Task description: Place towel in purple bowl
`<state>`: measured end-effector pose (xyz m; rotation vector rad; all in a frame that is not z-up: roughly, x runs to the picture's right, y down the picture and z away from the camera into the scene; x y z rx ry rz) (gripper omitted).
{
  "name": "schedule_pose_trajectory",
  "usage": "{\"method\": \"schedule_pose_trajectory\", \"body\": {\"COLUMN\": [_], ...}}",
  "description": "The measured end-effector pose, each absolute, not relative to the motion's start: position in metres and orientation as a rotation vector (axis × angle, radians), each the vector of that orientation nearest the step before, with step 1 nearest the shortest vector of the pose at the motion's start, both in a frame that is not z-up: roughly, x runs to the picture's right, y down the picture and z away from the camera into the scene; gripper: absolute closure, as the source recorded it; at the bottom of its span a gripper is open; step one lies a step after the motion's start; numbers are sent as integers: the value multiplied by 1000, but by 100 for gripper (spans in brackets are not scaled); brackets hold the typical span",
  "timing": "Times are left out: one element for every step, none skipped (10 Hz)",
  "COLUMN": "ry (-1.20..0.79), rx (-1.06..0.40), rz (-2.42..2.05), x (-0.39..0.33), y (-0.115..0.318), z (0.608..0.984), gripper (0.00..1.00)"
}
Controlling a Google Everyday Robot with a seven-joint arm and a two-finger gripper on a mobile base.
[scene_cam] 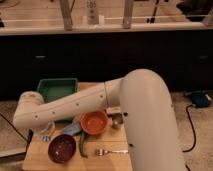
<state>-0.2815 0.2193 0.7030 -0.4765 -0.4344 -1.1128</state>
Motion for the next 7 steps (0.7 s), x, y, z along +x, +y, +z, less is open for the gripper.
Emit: {"method": "schedule_pose_trajectory", "body": {"ry": [-446,-454,-463,-472,-485,-493,-504], "rx": [-478,-482,-487,-494,-502,-509,-519], "rz": [-1121,-1126,-1132,-1142,-1149,-1157,-1163], "x": [-278,-273,-269,-261,-255,-248,-241], "y": [225,231,236,242,245,247,249], "z": [699,695,691,688,687,687,686], "gripper": [100,100,100,100,100,100,100]}}
